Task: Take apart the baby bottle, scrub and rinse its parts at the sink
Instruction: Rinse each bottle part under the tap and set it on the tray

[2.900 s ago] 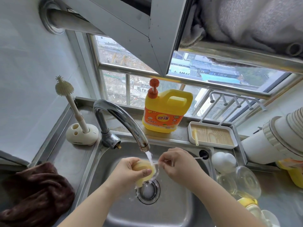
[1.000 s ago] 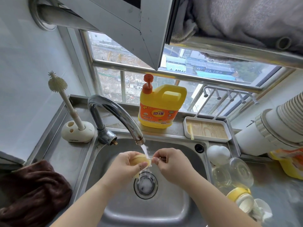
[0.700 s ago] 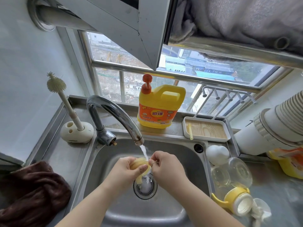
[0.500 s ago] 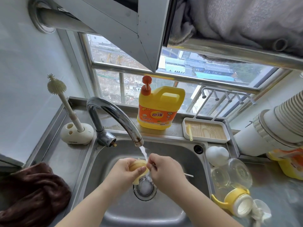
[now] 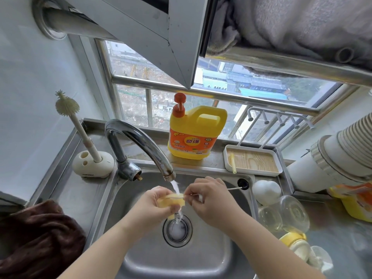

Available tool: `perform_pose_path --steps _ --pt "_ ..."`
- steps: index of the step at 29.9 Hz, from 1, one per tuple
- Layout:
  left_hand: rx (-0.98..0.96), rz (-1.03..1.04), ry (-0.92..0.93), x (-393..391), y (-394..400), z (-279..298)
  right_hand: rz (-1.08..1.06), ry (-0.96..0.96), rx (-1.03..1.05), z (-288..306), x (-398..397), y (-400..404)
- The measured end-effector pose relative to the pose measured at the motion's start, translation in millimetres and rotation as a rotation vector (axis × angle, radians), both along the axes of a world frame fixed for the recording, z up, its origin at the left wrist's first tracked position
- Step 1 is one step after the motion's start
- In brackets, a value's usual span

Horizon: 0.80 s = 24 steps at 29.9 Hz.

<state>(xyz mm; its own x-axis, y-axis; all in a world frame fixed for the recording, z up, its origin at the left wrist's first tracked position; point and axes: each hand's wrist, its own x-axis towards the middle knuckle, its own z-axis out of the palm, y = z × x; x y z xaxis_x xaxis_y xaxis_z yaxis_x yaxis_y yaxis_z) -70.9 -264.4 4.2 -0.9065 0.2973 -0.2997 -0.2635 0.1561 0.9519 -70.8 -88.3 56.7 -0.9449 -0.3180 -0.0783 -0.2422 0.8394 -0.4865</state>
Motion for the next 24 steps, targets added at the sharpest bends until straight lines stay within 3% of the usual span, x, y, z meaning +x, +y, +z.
perform_pose_path --steps 7,14,18,24 --pt "-0.124 -0.029 0.168 1.0 2.0 3.8 -0.094 -0.049 -0.007 5.5 -2.6 -5.7" --pt "0.057 -0.041 0.084 8.1 -1.1 9.9 -0.135 -0.327 -0.18 5.3 -8.6 14.0" --pt "0.128 -0.003 0.028 7.7 -3.9 16.0 -0.137 -0.33 -0.185 5.9 -9.7 22.8" --pt "-0.067 -0.067 0.039 2.8 4.9 21.2 -0.09 -0.24 -0.177 4.4 -4.2 5.7"
